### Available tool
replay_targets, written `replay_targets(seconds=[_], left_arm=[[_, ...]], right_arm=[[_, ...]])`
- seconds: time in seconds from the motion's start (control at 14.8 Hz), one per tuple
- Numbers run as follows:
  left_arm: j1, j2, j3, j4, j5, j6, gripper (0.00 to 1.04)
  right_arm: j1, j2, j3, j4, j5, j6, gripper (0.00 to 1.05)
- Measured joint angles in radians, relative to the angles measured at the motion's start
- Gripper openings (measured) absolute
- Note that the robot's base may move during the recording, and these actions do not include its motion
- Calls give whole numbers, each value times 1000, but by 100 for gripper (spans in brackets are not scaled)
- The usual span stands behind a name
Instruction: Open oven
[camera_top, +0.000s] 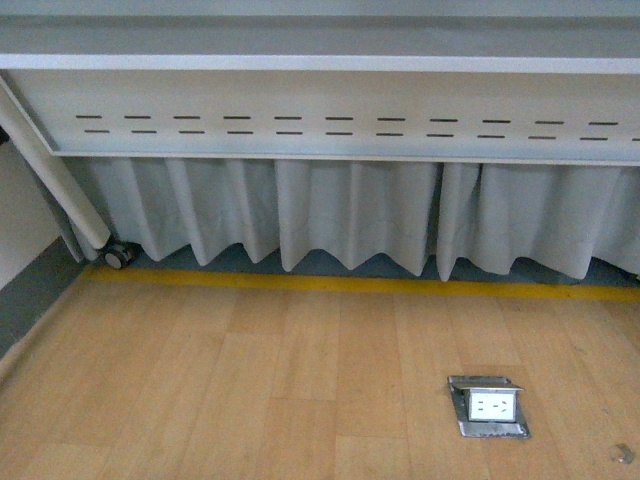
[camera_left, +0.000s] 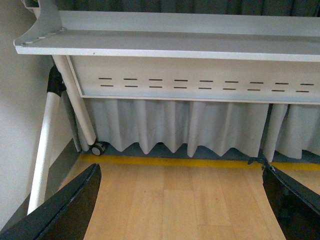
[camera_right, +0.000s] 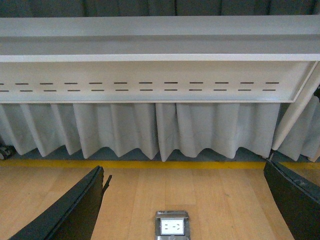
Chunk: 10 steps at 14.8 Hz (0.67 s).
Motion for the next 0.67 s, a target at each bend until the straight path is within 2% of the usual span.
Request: replay_targets(seconds=[0.67], left_arm=[[0, 0, 0, 0, 0, 0, 98]], right_arm=[[0, 0, 0, 0, 0, 0, 98]])
